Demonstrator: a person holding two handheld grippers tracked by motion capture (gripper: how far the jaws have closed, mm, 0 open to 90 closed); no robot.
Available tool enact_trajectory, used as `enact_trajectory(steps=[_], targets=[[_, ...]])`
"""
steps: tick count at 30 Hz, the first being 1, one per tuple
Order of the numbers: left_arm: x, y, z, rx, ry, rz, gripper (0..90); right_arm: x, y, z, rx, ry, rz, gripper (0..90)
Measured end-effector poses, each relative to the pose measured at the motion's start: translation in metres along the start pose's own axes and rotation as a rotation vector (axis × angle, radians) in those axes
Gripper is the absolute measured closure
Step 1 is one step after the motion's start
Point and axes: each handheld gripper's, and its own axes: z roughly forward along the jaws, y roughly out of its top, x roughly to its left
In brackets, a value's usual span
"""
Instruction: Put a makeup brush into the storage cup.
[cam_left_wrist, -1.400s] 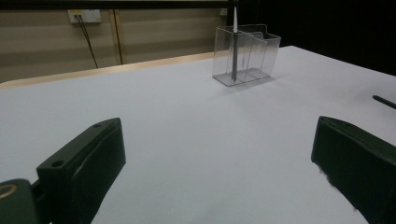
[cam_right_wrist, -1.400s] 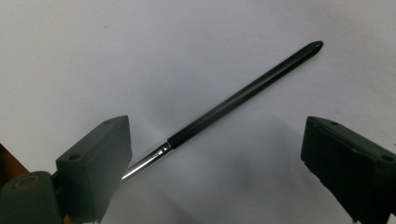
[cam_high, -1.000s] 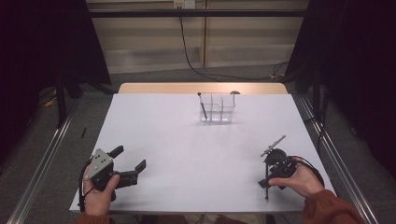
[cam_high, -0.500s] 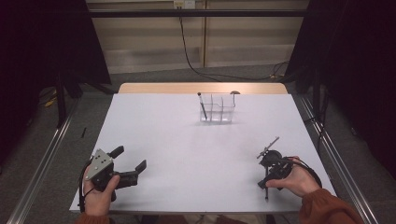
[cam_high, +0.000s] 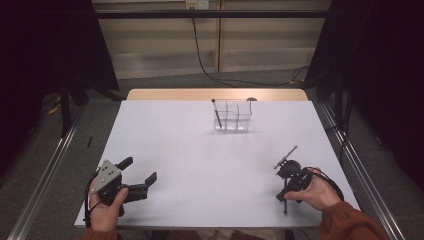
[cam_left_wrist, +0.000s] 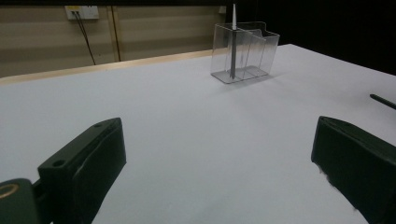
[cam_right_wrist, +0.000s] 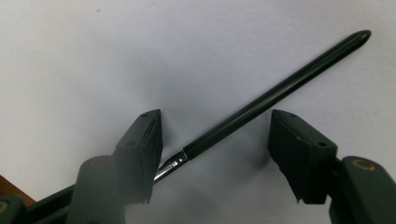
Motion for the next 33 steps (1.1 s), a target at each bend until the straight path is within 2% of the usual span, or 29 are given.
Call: enact_trajectory(steps=[5,13,18,25,29,33], targets=[[0.0008,-0.0003,0.0,-0.004,-0.006,-0.011,3.0,-0.0019,0.0012,-0.0019,0.012,0.001,0.014,47.1],[-0.0001,-0.0001,-0.0006,-0.006,-0.01,-0.004,3.0,-0.0015,0.002,-0.0026,0.021,-0.002,0.008,54.1],[-0.0002,-0.0001,-0.0005,-0.006,-0.009,0.0,3.0,-0.0035,0.0013,-0.0036,0.019,0.001,0.021,63.5],[-0.0002,-0.0001,-0.0006,-0.006,-0.006,-0.001,3.0,-0.0019,0.0032,-0.004,0.036,0.004,0.024,70.1],[-0.0002,-0.0001,-0.0005,-0.004,-0.008,0.001,3.0,-0.0056,0.0018,-0.0045,0.03,0.02,0.041,82.8],[0.0,-0.0002,-0.0003,-0.003,-0.008,0.001,3.2,-0.0063,0.0006,-0.0045,0.025,0.026,0.039,84.1]])
